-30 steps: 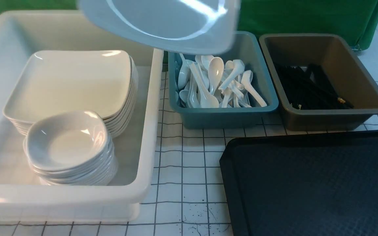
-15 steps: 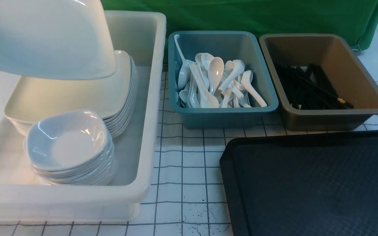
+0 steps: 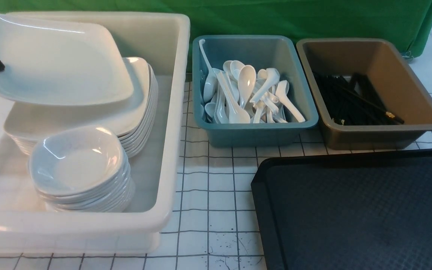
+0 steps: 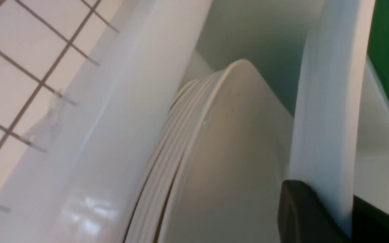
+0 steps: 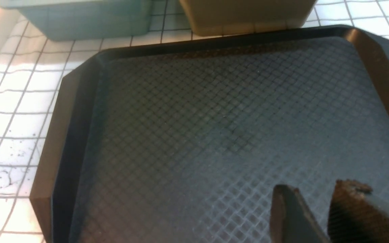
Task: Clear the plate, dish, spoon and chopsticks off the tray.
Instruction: Use the left arm to put the plate into the large storage box on the left
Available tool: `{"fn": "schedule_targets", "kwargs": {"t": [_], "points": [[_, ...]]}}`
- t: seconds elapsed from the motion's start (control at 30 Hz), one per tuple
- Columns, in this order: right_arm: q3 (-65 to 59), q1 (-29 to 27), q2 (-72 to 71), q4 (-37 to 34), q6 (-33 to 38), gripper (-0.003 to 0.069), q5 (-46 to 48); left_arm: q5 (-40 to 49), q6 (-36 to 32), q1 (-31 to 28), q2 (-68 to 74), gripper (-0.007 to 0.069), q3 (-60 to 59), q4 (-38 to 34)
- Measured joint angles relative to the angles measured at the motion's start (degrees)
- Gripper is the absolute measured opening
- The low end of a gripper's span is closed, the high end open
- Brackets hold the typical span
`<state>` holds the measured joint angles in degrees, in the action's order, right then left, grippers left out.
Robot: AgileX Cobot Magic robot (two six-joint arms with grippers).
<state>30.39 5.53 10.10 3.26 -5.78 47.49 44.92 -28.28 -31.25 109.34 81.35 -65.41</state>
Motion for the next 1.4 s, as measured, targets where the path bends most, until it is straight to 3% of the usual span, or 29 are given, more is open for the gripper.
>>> {"fn": "schedule_targets", "kwargs": {"t": [0.4,0.5,0.73,0.93,1.2,1.3,1.4], "points": [[0.0,0.0,0.0,0.0,-0.17,0.0239,-1.93,8.64,-8.04,0.25,2.05,0.002,0.0,-0.27],[0.0,0.0,0.0,0.0,-0.17,0.0239,-2.07,9.24,-9.49,0.25,2.05,0.0019,0.0,-0.32],[0.0,0.0,0.0,0.0,-0.17,0.0239,-2.07,10.23,-20.17,0.25,2.05,0.0017,0.0,-0.94],[0.0,0.0,0.0,0.0,-0.17,0.0239,-2.07,9.86,-22.78,0.25,2.05,0.0031,0.0,-0.98],[0.0,0.0,0.0,0.0,-0.17,0.0239,-1.6,8.67,-25.45,0.25,2.05,0.0158,0.0,1.27],[0.0,0.0,0.0,0.0,-0.22,0.0239,-0.96,8.67,-24.71,0.25,2.05,0.0273,0.0,1.49],[0.0,0.0,0.0,0.0,-0.22,0.0239,-0.77,8.67,-23.76,0.25,2.05,0.0336,0.0,1.53]]}}
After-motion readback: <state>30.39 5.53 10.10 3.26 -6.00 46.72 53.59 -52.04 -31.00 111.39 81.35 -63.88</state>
